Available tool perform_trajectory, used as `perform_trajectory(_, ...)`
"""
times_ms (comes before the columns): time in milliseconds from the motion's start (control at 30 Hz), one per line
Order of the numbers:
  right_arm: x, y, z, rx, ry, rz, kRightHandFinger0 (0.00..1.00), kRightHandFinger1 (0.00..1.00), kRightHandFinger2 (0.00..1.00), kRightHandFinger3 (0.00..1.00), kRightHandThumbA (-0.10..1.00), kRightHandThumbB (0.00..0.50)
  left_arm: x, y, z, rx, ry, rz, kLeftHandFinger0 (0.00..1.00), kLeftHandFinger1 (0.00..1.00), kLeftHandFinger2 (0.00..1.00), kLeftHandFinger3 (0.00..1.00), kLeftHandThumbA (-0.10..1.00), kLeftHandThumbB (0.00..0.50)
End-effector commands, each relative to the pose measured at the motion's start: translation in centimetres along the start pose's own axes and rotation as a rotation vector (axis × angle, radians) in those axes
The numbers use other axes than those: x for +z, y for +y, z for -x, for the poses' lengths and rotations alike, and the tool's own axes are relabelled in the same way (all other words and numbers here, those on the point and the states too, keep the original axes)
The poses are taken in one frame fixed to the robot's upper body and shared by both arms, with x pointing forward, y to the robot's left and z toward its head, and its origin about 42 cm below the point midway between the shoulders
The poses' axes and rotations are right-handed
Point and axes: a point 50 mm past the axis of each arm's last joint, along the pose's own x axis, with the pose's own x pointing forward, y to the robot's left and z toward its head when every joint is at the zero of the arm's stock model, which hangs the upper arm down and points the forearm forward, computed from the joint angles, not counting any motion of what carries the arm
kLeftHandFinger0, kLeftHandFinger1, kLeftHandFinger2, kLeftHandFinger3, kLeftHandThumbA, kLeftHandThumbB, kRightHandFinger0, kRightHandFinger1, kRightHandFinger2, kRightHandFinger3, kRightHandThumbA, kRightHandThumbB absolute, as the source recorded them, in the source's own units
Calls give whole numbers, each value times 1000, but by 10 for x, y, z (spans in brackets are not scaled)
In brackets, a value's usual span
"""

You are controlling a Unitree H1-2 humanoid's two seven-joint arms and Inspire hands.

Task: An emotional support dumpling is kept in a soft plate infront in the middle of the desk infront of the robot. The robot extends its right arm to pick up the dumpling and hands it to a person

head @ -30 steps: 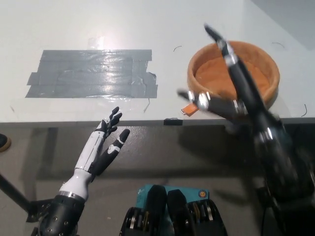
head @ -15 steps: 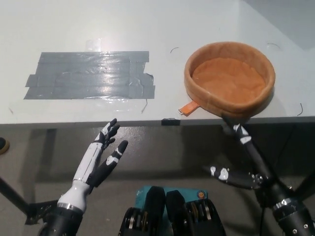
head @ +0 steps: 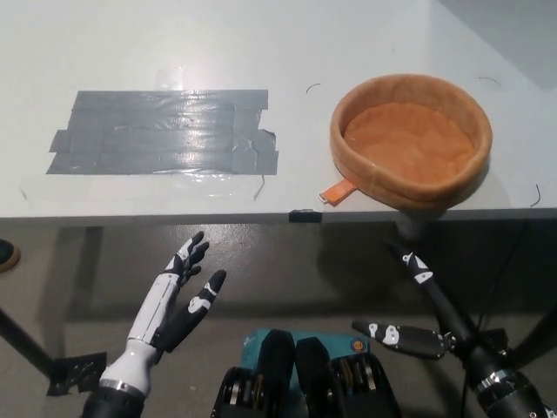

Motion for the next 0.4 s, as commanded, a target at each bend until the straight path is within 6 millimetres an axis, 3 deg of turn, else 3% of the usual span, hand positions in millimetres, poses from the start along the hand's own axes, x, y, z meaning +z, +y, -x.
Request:
perform_trajectory(0,7,-2,1,20,-55,22,1000,1000,1000,1000,953,365,9,4,1,12,-68,-11,1000,1000,1000,1000,769,1)
perform_trajectory(367,6,2,6,32,-49,7,1000,1000,1000,1000,956,364,6,1,9,18,-48,-2,1000,1000,1000,1000,763,12)
